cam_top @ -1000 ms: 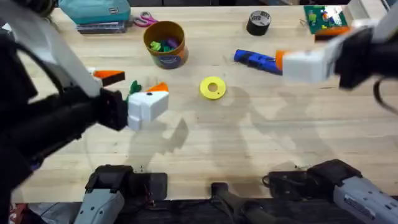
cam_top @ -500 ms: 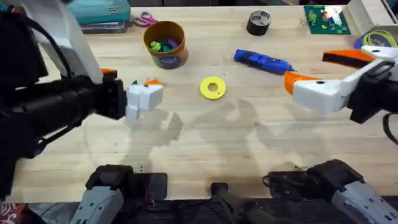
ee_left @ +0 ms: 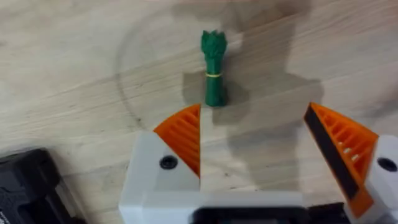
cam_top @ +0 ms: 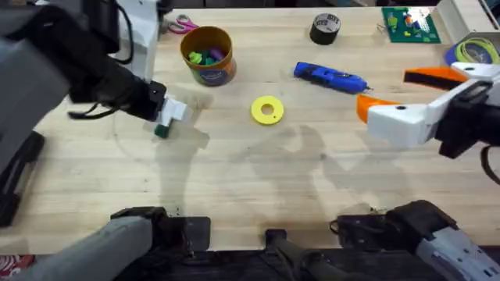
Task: Pick up the gripper from the table and insert it into the empty holder that is missing its gripper. Then pick up a screw, insert it into the mounting hole, and use the screwdriver to tighten it. Finally, clean up the table by picking up the vegetable and placing it into the bucket.
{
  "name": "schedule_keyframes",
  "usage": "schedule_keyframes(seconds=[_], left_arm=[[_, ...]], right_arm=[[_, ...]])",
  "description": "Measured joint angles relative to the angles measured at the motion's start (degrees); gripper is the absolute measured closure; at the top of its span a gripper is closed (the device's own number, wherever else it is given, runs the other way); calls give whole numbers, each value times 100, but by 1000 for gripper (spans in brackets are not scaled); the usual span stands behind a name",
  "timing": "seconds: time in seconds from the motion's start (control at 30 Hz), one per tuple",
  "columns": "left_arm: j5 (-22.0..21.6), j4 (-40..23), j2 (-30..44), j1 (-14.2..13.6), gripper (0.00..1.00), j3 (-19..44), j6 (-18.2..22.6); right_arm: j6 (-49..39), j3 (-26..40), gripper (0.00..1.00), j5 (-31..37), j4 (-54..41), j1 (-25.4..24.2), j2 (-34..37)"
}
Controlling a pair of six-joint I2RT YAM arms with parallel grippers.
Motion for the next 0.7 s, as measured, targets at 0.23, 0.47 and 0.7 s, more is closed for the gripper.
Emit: schedule_keyframes(seconds=[0.23,0.47,0.7], left_arm=[[-116,408,1299,222,16,0,244],[-141,801,2012,497,15,0,319],[-29,919,2386,696,631,20,339]], right_arm=[[-1,0,5,0,-61,1,-1],[-2,0,4,0,-61,1,0],[-2,0,5,0,-61,2,-2]])
